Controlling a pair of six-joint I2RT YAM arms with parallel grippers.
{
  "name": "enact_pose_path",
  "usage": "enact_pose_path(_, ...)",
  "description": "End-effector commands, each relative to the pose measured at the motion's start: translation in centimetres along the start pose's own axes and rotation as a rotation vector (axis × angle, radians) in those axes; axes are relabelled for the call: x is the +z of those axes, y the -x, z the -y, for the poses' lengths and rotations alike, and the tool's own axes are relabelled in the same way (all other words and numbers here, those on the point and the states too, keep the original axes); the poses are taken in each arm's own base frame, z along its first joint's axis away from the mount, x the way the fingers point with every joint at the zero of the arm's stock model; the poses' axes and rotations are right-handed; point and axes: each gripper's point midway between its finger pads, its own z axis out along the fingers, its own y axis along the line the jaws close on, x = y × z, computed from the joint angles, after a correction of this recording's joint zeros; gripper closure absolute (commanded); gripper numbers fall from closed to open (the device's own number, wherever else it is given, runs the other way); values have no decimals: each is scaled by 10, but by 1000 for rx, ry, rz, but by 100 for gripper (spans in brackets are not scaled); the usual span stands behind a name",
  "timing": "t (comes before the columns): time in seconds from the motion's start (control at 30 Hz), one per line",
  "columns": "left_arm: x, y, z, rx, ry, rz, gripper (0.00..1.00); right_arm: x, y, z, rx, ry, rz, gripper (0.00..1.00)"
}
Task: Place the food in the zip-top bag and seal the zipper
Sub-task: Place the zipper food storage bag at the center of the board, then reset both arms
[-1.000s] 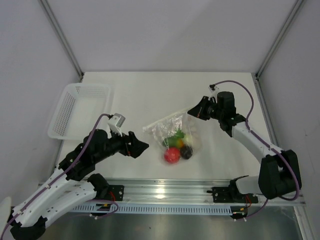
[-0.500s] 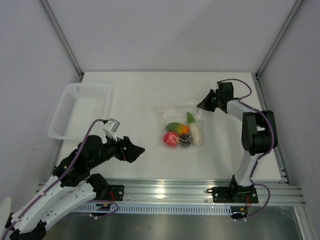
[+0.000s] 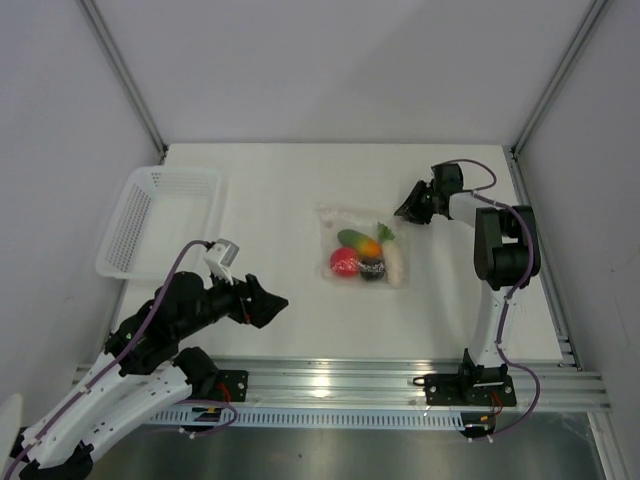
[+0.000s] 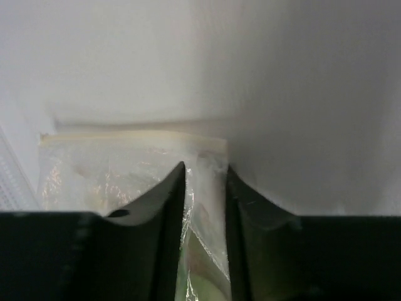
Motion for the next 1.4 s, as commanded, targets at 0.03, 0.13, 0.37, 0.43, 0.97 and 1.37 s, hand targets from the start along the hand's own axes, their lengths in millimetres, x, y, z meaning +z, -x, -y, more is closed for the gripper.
enact_pose_path(0.03,0,2,5,-20,-16,-1,1,-5,14,1,-79,-56,19,45)
enact_pose_path(0.13,4,0,6,-22,-28,-14,1,-20,34,-16,-119,-56,60,23)
enact_pose_path(0.37,10,-3,7,-30,-35,-29,0,-79,58,-59,-262,-103,188,1)
enact_pose_path(0.43,13,-3,7,-30,-33,-30,0,-102,56,-68,-304,-128,234,1)
enact_pose_path(0.97,57,13,25,-33,-109,-21,1,-234,-136,-82,-492,-15,299,1)
enact_pose_path(1.37,54,-5,39,-138,-273,37,1,-252,-238,-24,-244,155,229,1)
